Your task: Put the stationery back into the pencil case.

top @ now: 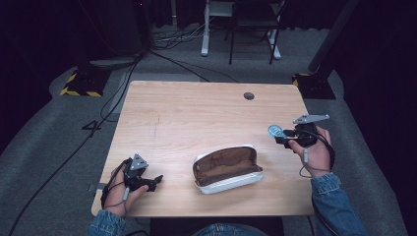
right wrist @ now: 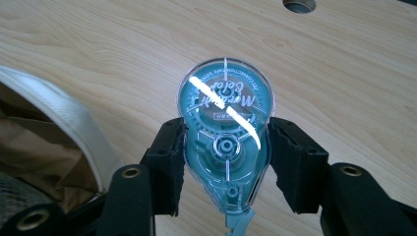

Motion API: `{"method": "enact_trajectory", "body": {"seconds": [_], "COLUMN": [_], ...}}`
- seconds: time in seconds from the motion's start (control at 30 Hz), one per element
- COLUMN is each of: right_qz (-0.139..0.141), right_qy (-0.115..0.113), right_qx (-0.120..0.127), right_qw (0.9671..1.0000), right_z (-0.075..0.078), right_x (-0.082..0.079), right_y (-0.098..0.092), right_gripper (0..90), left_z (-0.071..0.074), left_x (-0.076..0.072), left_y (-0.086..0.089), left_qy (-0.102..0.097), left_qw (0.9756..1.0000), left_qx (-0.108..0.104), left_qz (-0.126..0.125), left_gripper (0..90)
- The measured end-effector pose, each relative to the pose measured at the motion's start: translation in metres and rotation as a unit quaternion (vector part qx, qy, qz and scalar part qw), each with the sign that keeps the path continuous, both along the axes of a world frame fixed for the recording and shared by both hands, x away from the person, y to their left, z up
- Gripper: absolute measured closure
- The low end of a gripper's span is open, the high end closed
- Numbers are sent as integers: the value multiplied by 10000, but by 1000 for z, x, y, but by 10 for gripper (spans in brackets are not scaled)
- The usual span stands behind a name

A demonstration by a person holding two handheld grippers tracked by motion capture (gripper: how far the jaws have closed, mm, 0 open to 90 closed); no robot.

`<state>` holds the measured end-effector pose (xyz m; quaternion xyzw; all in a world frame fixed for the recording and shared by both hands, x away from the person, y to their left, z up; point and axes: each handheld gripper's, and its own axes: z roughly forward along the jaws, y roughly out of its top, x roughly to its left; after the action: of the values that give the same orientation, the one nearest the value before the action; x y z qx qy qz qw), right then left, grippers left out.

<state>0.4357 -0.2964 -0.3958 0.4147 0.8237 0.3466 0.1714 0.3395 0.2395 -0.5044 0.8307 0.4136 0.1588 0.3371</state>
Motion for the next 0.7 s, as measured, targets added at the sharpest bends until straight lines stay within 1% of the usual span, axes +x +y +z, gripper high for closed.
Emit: {"method": "enact_trajectory", "body": {"seconds": [0.1,0.27,0.4,0.7], "right_qz": [81,272,416,737], "right_qy": [-53,-103,-114,-153], "right_qx": [16,20,3,-39], "right_qw": [10000,9996,9991,9972], "right_z": [6,16,22,30], "right_x": [-5,-14,-21,-34], "right_y": [5,14,22,39], "right_gripper": [502,502,502,502], "left_z": [0,0,0,0], "left_x": [1,1,2,3], "left_y": [0,-1,-1,-2], "left_qy": [8,6,4,12], "left_qw": [10000,10000,10000,10000], "left_qx": [22,-5,26,6], "left_qz": [-31,-6,-18,-30], "left_gripper": [142,141,140,138]}}
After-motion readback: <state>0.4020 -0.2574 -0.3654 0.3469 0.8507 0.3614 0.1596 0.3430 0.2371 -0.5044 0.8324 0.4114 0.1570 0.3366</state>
